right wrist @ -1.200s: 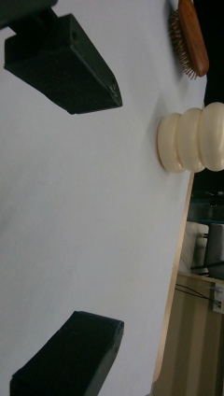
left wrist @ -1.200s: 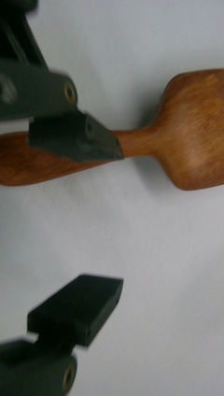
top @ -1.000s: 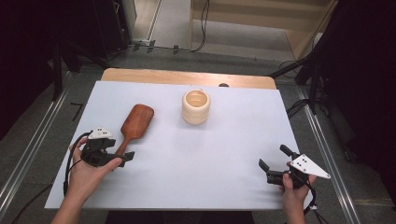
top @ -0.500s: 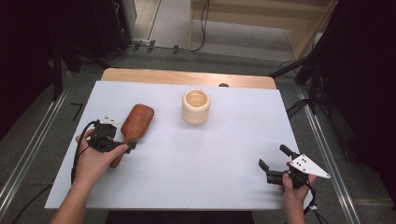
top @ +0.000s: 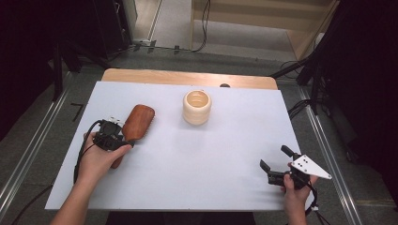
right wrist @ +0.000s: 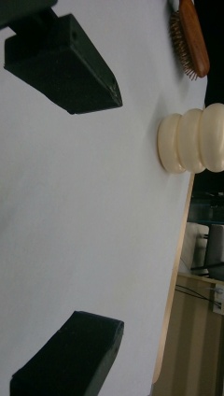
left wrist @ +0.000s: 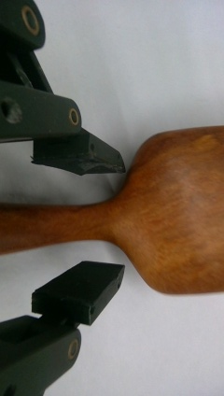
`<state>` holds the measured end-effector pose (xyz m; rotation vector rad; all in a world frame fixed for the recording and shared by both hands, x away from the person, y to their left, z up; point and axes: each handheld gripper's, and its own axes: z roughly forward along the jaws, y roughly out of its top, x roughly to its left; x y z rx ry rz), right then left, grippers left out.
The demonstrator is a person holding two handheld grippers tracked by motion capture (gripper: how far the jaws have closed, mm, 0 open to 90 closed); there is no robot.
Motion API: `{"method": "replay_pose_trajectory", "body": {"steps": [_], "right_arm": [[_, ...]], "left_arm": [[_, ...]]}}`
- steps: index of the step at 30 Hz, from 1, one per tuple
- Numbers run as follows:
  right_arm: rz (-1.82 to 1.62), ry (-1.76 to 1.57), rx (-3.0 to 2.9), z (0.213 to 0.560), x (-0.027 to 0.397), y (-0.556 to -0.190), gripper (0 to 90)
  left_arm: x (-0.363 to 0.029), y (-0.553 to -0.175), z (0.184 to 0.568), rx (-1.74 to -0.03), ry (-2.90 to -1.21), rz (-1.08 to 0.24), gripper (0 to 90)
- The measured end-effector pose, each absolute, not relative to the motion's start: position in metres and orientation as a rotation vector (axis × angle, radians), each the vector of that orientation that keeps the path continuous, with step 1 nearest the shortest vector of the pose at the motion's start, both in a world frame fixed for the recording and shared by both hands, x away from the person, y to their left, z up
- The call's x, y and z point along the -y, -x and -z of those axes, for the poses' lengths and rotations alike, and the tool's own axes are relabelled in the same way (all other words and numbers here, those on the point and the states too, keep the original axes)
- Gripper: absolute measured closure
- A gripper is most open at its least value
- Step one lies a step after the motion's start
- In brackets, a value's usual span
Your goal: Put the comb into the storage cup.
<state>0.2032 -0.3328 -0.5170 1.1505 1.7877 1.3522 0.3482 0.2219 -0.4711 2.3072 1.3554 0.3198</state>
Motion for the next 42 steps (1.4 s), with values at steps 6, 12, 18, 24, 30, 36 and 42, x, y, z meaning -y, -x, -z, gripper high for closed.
{"method": "replay_pose_trajectory", "body": {"steps": [6, 12, 18, 24, 30, 36, 42], "right_arm": [[-1.348, -1.152, -1.788, 0.517, 0.333, -0.203, 0.0], [-1.354, -1.156, -1.779, 0.517, 0.333, -0.203, 0.0], [-1.344, -1.156, -1.784, 0.517, 0.333, -0.203, 0.0], [-1.345, -1.156, -1.783, 0.517, 0.333, -0.203, 0.0], [-1.347, -1.16, -1.774, 0.517, 0.333, -0.203, 0.0], [-1.347, -1.16, -1.773, 0.517, 0.333, -0.203, 0.0], [-1.351, -1.166, -1.77, 0.517, 0.334, -0.203, 0.0]], "left_arm": [[-0.22, -0.352, 0.477, -1.384, -2.298, -0.316, 53.1], [-0.217, -0.351, 0.477, -1.352, -2.327, -0.35, 62.1], [-0.222, -0.351, 0.477, -1.345, -2.318, -0.346, 71.1], [-0.224, -0.344, 0.483, -1.321, -2.237, -0.397, 72.0], [-0.23, -0.339, 0.486, -1.266, -2.179, -0.415, 72.1], [-0.23, -0.335, 0.482, -1.236, -2.134, -0.438, 72.1], [-0.228, -0.328, 0.48, -1.209, -2.071, -0.441, 72.1]]}}
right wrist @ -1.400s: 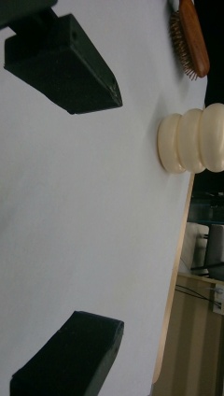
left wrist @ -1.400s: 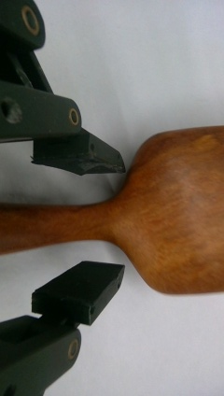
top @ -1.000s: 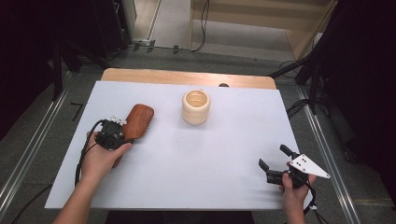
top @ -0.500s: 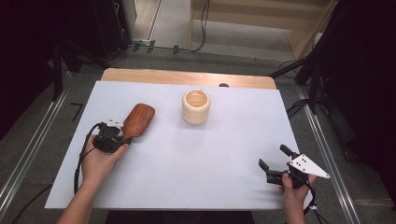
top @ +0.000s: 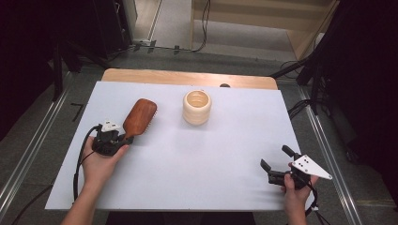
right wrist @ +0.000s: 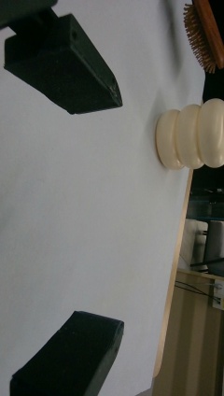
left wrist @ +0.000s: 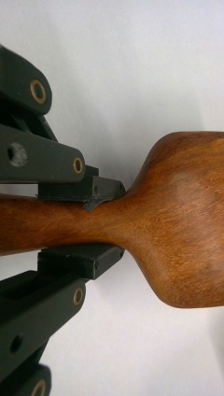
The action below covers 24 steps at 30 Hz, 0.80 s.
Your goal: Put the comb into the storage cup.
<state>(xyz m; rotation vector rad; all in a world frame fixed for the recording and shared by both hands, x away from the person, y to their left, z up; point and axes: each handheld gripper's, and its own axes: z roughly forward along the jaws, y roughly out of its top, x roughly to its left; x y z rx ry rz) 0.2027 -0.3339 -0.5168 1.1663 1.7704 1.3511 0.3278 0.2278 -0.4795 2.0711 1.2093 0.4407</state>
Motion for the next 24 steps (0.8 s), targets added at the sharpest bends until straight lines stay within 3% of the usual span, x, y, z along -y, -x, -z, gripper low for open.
{"method": "replay_pose_trajectory", "body": {"steps": [17, 24], "right_arm": [[-1.419, -1.174, -1.752, 0.509, 0.342, -0.199, 0.0], [-1.405, -1.109, -1.804, 0.499, 0.321, -0.2, 0.0]], "left_arm": [[-0.216, -0.307, 0.479, -1.096, -1.973, -0.446, 72.1], [-0.209, -0.298, 0.479, -1.061, -1.925, -0.433, 72.1]]}}
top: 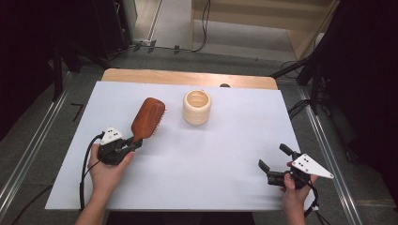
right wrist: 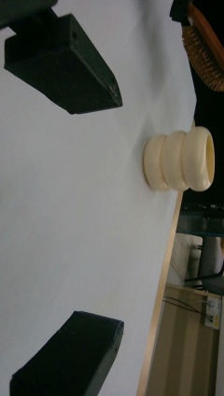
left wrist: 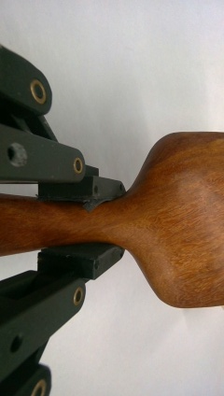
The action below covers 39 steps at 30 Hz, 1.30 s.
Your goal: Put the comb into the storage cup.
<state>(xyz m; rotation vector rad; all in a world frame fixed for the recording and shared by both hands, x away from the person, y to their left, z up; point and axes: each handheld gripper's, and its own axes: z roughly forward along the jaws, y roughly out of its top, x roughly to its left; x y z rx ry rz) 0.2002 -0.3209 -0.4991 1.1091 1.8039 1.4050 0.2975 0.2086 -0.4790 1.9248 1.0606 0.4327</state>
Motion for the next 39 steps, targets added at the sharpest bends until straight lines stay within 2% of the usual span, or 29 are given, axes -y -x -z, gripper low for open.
{"method": "replay_pose_trajectory", "body": {"steps": [18, 39], "right_arm": [[-1.513, -1.072, -1.854, 0.475, 0.273, -0.211, 0.0], [-1.547, -0.993, -1.939, 0.434, 0.219, -0.226, 0.0]], "left_arm": [[-0.197, -0.282, 0.474, -0.984, -1.827, -0.422, 72.1], [-0.169, -0.268, 0.476, -0.882, -1.836, -0.412, 72.1]]}}
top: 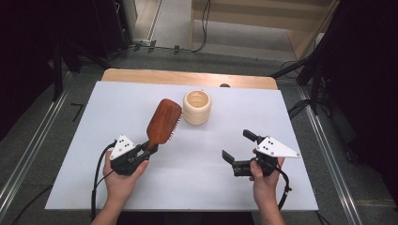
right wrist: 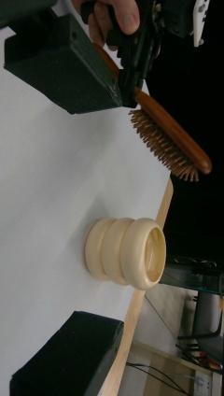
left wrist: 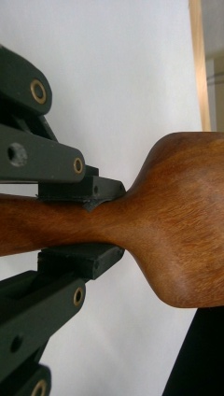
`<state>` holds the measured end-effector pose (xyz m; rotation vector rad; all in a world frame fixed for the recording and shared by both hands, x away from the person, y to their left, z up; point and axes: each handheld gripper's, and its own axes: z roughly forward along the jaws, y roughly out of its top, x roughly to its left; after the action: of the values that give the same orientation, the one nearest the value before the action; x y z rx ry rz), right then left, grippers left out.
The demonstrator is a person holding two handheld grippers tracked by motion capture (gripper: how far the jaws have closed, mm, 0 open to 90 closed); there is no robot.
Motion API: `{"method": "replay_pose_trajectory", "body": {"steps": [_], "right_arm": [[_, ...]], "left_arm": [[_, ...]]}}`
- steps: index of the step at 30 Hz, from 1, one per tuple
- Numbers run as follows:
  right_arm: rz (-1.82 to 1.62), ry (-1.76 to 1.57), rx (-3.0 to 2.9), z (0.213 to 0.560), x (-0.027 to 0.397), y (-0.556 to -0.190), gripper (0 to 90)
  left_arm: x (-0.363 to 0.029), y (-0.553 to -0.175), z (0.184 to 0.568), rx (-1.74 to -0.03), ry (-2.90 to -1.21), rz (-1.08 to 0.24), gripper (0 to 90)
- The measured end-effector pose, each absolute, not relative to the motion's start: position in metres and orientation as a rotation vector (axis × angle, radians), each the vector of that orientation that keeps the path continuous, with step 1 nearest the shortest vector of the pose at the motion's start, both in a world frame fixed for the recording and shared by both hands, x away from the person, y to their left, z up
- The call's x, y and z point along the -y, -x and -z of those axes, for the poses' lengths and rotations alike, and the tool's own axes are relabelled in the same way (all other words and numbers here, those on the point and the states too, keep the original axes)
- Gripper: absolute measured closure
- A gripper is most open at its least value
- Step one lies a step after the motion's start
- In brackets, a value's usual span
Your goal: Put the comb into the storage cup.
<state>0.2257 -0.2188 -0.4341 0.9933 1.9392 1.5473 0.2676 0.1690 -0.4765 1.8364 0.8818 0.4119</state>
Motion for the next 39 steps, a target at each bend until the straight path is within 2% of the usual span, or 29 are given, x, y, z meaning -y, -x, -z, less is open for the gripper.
{"method": "replay_pose_trajectory", "body": {"steps": [21, 39], "right_arm": [[-1.657, -1.007, -1.989, 0.422, 0.166, -0.238, 0.0], [-1.776, -1.202, -2.014, 0.427, 0.138, -0.254, 0.0]], "left_arm": [[-0.147, -0.254, 0.48, -0.773, -1.827, -0.416, 72.0], [-0.129, -0.241, 0.481, -0.695, -1.821, -0.436, 72.1]]}}
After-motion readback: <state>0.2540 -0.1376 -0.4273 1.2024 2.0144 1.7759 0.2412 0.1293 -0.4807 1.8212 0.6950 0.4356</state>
